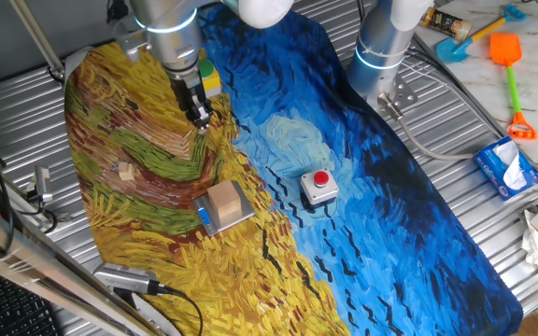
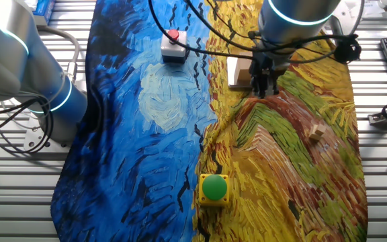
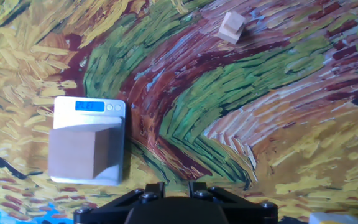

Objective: Remove the object from the scale

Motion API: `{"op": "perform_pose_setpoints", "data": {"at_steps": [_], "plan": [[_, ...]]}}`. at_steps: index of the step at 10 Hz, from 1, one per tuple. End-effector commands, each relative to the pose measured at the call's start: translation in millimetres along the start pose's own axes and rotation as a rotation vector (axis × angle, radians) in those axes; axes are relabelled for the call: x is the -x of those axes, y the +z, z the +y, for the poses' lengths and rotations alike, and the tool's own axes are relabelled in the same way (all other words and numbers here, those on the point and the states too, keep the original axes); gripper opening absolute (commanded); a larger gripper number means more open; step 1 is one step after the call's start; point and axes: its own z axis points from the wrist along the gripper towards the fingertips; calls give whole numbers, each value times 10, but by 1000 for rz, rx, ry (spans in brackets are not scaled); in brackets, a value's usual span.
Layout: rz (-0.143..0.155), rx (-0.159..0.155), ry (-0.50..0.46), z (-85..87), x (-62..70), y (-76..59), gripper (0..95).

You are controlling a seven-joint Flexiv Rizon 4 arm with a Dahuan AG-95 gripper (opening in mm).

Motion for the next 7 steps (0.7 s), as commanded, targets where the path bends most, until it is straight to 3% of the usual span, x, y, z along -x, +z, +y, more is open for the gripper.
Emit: {"op": "perform_pose_setpoints", "data": {"at_steps": [1,5,7], "plan": [[10,-12,67,277,101,4,190],[4,-15,139,751,195,120,190],[-2,-14,160,896,188,187,190]]}}
